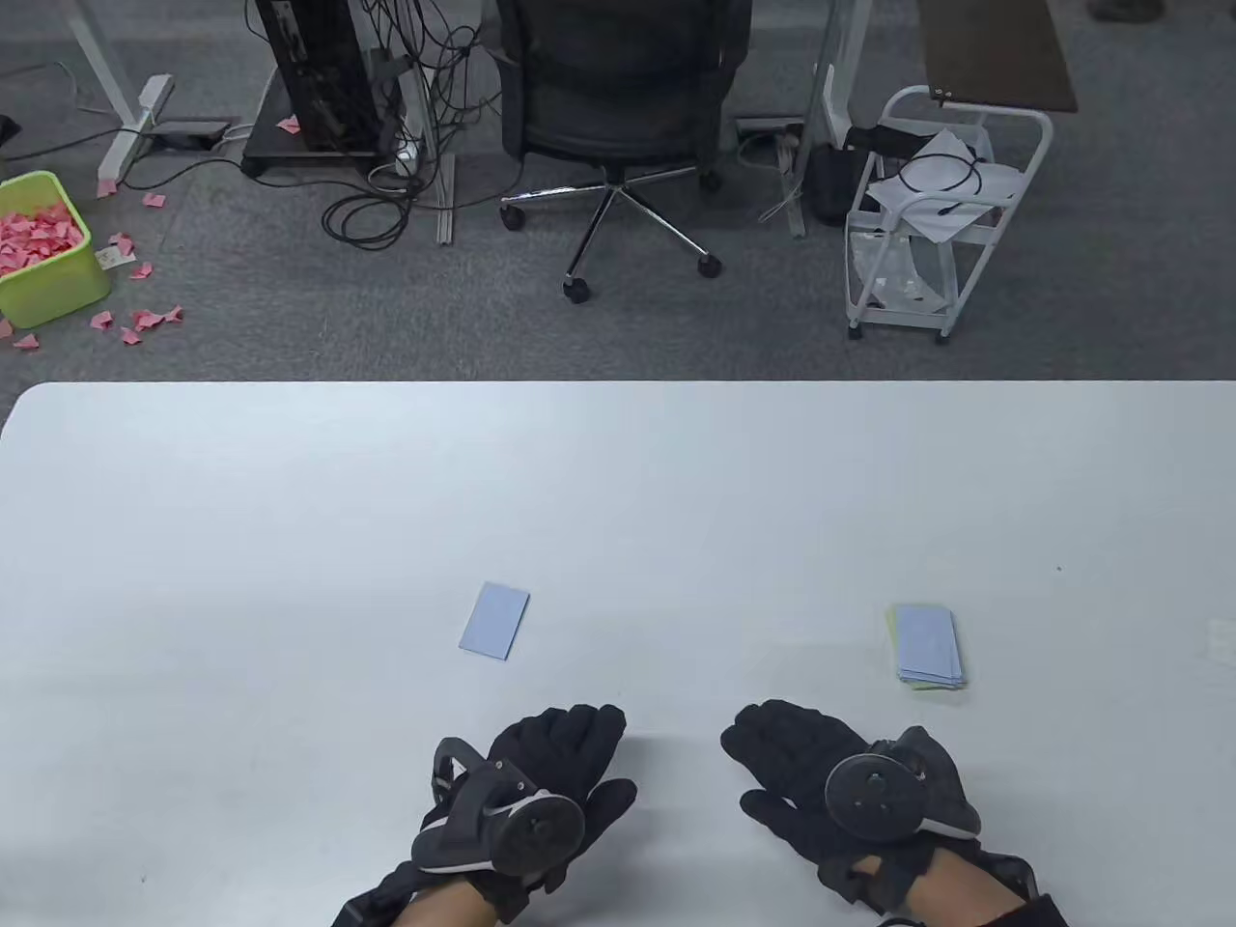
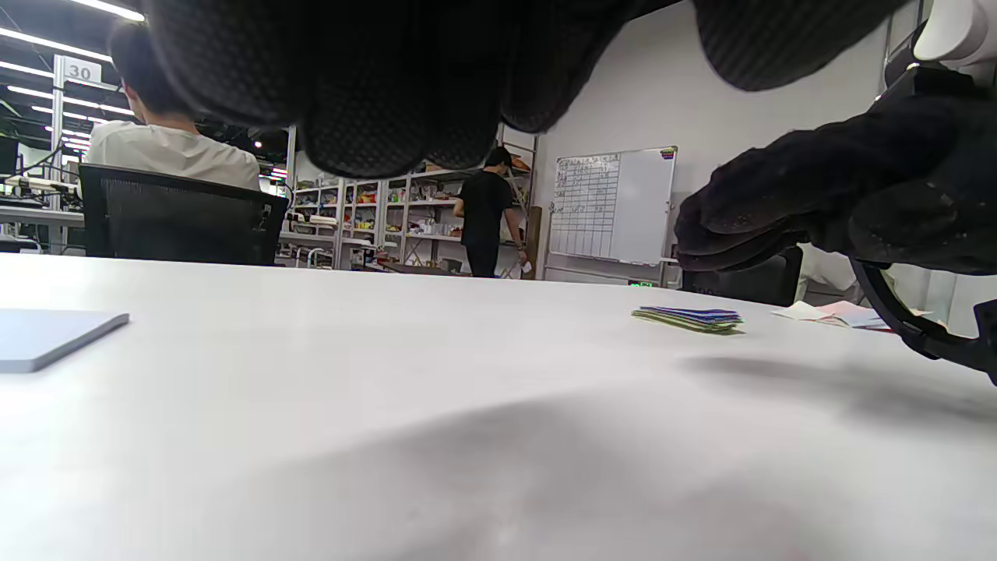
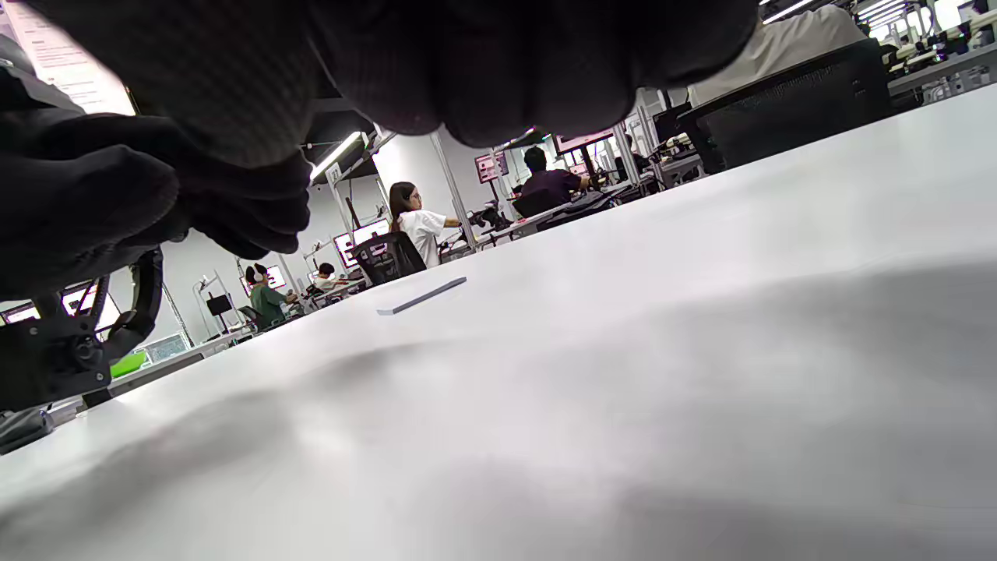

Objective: Tear off the sticky note

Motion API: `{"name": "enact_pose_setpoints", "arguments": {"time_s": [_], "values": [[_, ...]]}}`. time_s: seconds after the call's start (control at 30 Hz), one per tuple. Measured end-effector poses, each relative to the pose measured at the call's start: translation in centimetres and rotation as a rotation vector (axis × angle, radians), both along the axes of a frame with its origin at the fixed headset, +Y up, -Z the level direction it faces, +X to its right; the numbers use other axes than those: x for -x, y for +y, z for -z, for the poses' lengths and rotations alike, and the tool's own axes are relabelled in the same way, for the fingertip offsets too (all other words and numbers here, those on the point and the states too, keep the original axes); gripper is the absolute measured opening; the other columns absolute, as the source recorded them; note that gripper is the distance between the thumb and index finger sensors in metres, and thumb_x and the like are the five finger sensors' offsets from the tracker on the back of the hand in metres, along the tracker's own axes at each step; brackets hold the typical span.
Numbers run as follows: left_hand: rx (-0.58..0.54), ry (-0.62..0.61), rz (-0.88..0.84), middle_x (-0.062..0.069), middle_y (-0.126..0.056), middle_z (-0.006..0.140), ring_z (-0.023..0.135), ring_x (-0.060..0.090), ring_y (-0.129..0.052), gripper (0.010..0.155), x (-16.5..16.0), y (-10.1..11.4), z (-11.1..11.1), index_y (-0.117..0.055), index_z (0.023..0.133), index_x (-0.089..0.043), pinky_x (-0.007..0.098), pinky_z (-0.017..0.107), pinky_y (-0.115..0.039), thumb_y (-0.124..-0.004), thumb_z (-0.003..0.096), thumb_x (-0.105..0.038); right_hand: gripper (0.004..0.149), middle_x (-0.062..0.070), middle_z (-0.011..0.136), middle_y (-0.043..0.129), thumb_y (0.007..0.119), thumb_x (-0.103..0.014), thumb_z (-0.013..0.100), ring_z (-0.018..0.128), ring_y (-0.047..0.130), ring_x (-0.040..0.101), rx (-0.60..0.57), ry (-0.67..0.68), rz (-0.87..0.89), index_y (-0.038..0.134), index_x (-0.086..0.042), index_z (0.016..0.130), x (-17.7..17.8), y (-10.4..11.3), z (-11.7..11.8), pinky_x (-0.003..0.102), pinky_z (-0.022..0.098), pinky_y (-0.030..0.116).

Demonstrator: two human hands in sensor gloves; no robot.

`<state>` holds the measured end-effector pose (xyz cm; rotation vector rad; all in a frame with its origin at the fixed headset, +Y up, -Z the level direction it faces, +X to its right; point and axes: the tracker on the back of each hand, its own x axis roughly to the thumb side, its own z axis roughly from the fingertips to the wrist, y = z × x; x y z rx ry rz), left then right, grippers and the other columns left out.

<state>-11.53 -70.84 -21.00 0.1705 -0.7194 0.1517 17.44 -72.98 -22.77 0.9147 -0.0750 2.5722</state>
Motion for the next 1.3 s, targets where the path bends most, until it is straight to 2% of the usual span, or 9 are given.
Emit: {"name": "enact_pose_setpoints", "arguments": {"time_s": [0.2,0.47,0.63,0.8,0.97,1.03,1.1,1.2,1.3], "values": [[-0.002,0.011,-0.011,0.022,-0.076,0.103,0.082,0.047,-0.083,0.070,0.2,0.0,0.1,-0.069,0.110,-0.004,0.060,0.058,-0.073,-0.069,0.0603,-0.054,0.059,0.004,0.101,0.066,0.080,-0.050,0.044,0.094,0.070,0.034,0.008,-0.015,0.004,0.065,-0.024,0.094,-0.3,0.4,0.0,0.051,0.068,0.061],[0.025,0.079,0.020,0.022,-0.076,0.103,0.082,0.047,-0.083,0.070,1.1,-0.9,1.6,-0.069,0.110,-0.004,0.060,0.058,-0.073,-0.071,0.0602,-0.054,0.058,0.004,0.100,0.067,0.080,-0.050,0.044,0.093,0.070,0.035,0.040,-0.027,0.012,0.066,-0.024,0.094,-0.6,0.2,0.4,0.052,0.068,0.061],[0.076,0.219,-0.030,0.022,-0.075,0.103,0.081,0.047,-0.084,0.070,3.0,-0.8,3.8,-0.069,0.110,-0.004,0.060,0.057,-0.074,-0.073,0.0602,-0.053,0.058,0.004,0.100,0.068,0.080,-0.050,0.044,0.093,0.071,0.035,0.039,-0.019,0.005,0.066,-0.024,0.094,-0.5,0.2,0.4,0.052,0.068,0.061],[0.121,0.367,0.030,0.024,-0.072,0.105,0.082,0.048,-0.082,0.071,4.7,-0.5,7.0,-0.067,0.111,-0.004,0.060,0.058,-0.073,-0.073,0.0601,-0.053,0.058,0.004,0.100,0.068,0.079,-0.050,0.044,0.093,0.071,0.035,0.047,-0.022,0.007,0.067,-0.024,0.094,-0.5,0.2,0.4,0.052,0.067,0.062],[0.213,0.518,-0.005,0.027,-0.066,0.107,0.085,0.052,-0.077,0.075,6.6,-1.1,10.2,-0.063,0.112,-0.002,0.061,0.059,-0.070,-0.074,0.0599,-0.054,0.057,0.004,0.100,0.068,0.079,-0.050,0.044,0.092,0.071,0.035,0.054,-0.024,0.009,0.067,-0.023,0.093,-0.5,0.2,0.5,0.052,0.067,0.062],[0.240,0.600,-0.004,0.029,-0.064,0.108,0.085,0.053,-0.075,0.077,7.4,-1.7,11.7,-0.061,0.113,-0.002,0.062,0.059,-0.070,-0.074,0.0596,-0.055,0.057,0.004,0.100,0.068,0.079,-0.050,0.044,0.092,0.071,0.035,0.059,-0.026,0.008,0.067,-0.023,0.093,-0.6,0.2,0.5,0.052,0.067,0.062],[0.313,0.680,0.029,0.030,-0.061,0.109,0.086,0.055,-0.073,0.079,8.0,-2.6,13.1,-0.058,0.114,-0.002,0.062,0.060,-0.069,-0.073,0.0595,-0.057,0.057,0.004,0.100,0.068,0.079,-0.050,0.044,0.092,0.071,0.035,0.063,-0.031,0.008,0.067,-0.023,0.093,-0.7,0.2,0.5,0.052,0.067,0.062],[0.350,0.778,0.039,0.032,-0.060,0.109,0.085,0.056,-0.073,0.082,8.7,-3.8,14.3,-0.056,0.114,0.000,0.062,0.059,-0.069,-0.073,0.0589,-0.059,0.057,0.004,0.100,0.068,0.079,-0.050,0.044,0.092,0.071,0.035,0.073,-0.038,0.013,0.067,-0.023,0.093,-0.8,0.1,0.6,0.052,0.067,0.062],[0.413,0.818,0.049,0.031,-0.061,0.108,0.084,0.055,-0.070,0.084,8.9,-4.9,15.0,-0.056,0.114,0.002,0.061,0.059,-0.069,-0.075,0.0585,-0.059,0.057,0.004,0.100,0.068,0.079,-0.050,0.044,0.092,0.072,0.035,0.079,-0.044,0.016,0.067,-0.023,0.093,-1.0,0.1,0.7,0.052,0.067,0.062]]}}
